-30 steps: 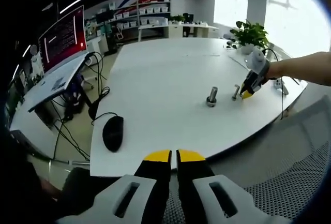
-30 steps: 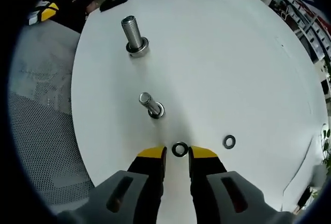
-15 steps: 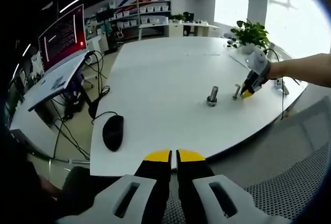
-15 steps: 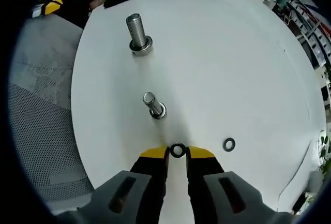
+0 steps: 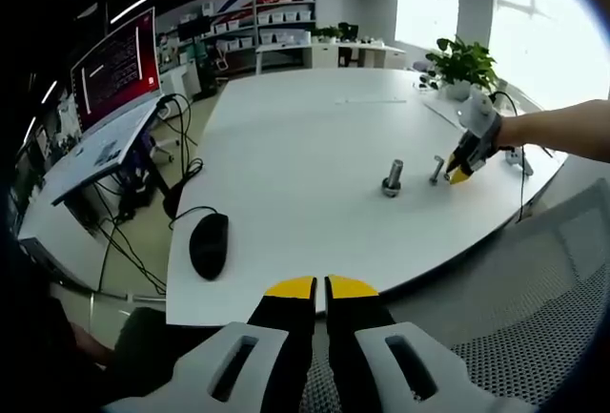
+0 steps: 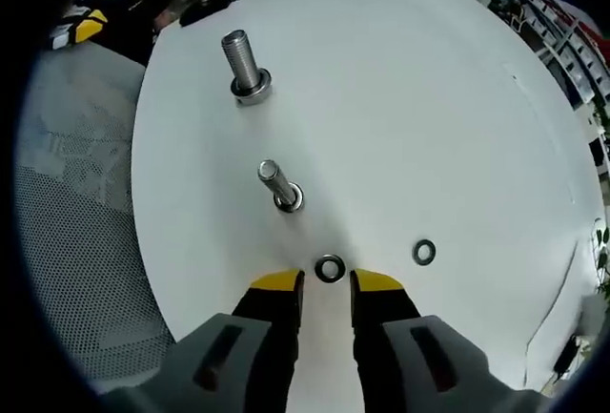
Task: Place the washer onto the threaded stud by aligning its center hole with the stud, sliding it down to the base, and recovering from edge contact or off-axis alignment until the washer reaches the visible bottom stop.
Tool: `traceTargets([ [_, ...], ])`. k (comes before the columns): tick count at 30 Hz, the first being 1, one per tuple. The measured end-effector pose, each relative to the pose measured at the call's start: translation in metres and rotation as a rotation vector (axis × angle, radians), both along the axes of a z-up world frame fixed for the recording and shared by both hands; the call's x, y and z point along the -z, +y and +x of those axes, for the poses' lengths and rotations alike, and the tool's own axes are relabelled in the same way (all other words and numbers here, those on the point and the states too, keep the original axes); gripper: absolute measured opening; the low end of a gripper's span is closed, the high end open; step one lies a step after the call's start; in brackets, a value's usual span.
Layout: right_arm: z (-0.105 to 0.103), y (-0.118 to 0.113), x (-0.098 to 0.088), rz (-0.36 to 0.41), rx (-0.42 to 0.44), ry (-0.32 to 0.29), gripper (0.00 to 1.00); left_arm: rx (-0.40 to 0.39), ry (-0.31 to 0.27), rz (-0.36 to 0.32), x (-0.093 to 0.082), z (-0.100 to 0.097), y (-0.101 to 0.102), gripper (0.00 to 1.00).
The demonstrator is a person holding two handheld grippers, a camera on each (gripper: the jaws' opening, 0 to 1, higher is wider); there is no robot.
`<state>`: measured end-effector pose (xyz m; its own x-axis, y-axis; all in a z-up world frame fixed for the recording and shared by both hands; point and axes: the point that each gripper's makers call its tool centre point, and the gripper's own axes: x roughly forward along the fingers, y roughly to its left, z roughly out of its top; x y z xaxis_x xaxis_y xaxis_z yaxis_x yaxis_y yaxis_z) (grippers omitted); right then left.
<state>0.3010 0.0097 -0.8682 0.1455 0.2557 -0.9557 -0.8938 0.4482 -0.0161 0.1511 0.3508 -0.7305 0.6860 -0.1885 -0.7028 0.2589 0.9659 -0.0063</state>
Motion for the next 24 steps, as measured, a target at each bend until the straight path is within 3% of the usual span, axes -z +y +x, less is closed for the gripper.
traceTargets([
  [6, 0.003, 0.000, 0.001, -0.064, -0.081, -0.045, 0.06, 0.001, -0.002, -0.001, 0.000, 0.000, -0.001, 0.01],
  [8, 0.002, 0.001, 0.001, -0.072, -0.086, -0.038, 0.06, 0.000, -0.004, -0.002, -0.001, 0.000, -0.001, 0.01],
  [19, -0.005, 0.001, -0.002, -0.006, -0.030, 0.054, 0.17, 0.002, -0.009, -0.003, -0.001, 0.000, -0.001, 0.01],
  [24, -0.007, -0.009, -0.002, -0.042, -0.048, 0.037, 0.22, 0.006, -0.009, -0.003, -0.001, 0.000, -0.001, 0.01],
])
